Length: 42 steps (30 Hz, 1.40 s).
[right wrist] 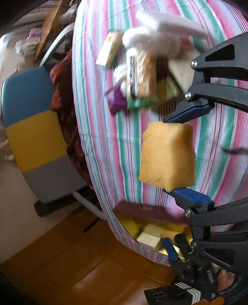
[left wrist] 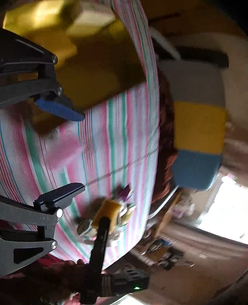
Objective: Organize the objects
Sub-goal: 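Grasp the pink hair roller with the left tool while the right tool holds the sponge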
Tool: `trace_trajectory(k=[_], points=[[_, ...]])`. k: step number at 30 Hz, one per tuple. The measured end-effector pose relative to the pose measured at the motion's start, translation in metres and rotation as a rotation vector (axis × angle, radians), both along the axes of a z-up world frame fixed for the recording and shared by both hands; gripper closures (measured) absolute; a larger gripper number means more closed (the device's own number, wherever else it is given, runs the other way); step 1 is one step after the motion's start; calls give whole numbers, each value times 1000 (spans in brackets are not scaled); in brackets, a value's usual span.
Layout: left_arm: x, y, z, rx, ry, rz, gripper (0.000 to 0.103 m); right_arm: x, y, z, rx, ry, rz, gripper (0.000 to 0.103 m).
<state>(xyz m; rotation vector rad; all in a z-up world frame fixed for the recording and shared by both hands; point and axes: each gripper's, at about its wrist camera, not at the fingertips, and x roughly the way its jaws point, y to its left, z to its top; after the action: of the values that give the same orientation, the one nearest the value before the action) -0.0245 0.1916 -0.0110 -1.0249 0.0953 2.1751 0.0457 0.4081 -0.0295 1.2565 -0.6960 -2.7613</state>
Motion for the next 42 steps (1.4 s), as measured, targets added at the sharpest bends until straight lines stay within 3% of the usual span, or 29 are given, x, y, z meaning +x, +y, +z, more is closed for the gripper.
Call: trace_trajectory(k=[2,3,7,12,15,19,20,25,29,35,39,40,41,42], points=[[-5,-29,7,8,22,53,53,-13,-25,6,-9,15,56,39],[-7,-44,10,8,27,77,55,-23,-42,8,-8,17,96,39],[-19,-94,7,8,23,181,59,-52,-86,8,22,4,164,39],[-26,-123,7,19,26,240,59,-62,-90,8,27,-17,114,39],[-25,-103,9,6,47,150,56,-57,-77,11,39,-22,66,39],[-17,-56,8,-38,73,-16,43,-45,-51,14,72,-28,8,39],[-15,-41,8,-51,78,-71,38,-41,-42,14,75,-31,-11,39],[-10,26,-1,-154,80,-251,31,-28,-5,11,72,-36,-80,39],[-15,61,-19,-242,38,-302,24,-24,13,2,78,-48,-98,38],[-28,91,-59,-400,-48,-321,24,-25,24,-11,36,-34,-85,38],[-35,94,-71,-414,-88,-329,27,-26,25,-12,23,-26,-69,38],[-36,95,-73,-419,-86,-324,29,-26,25,-12,21,-20,-65,38],[-34,95,-72,-426,-56,-314,38,-26,25,-11,23,-17,-64,38],[-34,95,-70,-411,-56,-321,38,-26,25,-11,25,-15,-62,39]])
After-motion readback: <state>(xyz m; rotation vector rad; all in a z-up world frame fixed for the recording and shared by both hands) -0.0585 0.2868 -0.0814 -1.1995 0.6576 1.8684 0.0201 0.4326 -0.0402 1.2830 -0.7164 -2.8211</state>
